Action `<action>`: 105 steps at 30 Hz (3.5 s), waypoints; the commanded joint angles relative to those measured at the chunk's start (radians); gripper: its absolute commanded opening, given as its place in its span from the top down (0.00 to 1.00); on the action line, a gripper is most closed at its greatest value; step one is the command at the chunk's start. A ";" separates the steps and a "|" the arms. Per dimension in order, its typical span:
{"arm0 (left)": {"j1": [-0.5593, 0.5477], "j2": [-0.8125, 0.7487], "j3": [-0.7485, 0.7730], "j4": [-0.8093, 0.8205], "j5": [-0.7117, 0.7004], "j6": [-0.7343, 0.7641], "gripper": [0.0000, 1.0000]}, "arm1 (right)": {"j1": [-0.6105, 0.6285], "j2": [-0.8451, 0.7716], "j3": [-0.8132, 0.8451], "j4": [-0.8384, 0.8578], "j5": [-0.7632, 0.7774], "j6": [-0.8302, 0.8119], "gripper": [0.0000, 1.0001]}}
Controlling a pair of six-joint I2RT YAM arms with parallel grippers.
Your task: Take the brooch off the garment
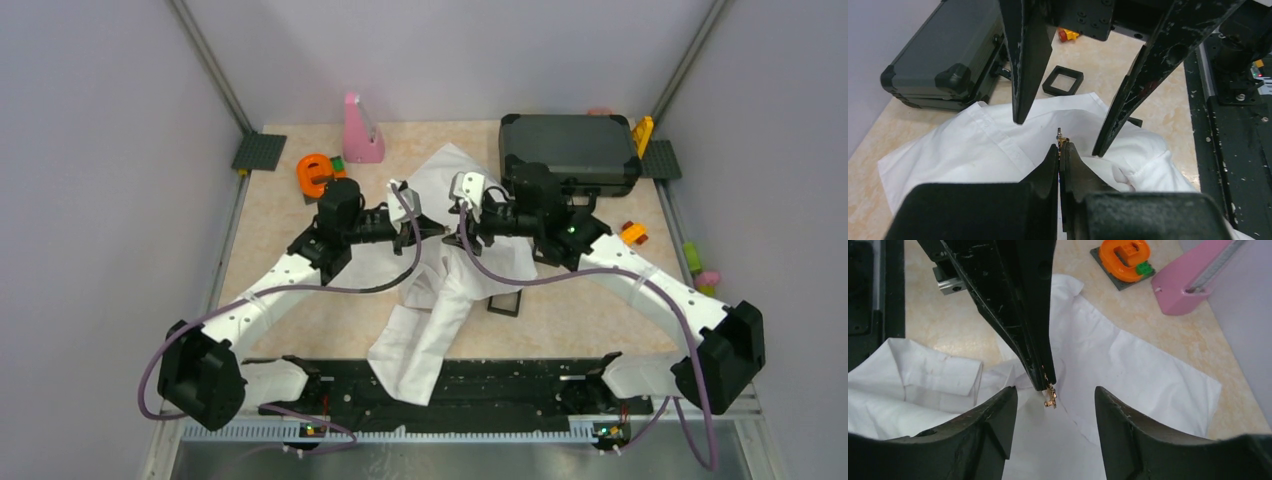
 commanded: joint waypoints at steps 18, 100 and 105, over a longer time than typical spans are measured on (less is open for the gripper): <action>-0.036 0.256 -0.298 1.517 -0.512 -0.632 1.00 | -0.050 -0.094 -0.374 0.714 0.193 0.565 0.41; -0.030 0.034 -0.208 1.259 -0.385 -1.464 1.00 | -0.082 0.103 -0.410 1.395 0.129 1.555 0.96; -0.031 0.049 -0.194 1.288 -0.335 -1.467 1.00 | -0.085 0.123 -0.377 1.370 0.076 1.554 1.00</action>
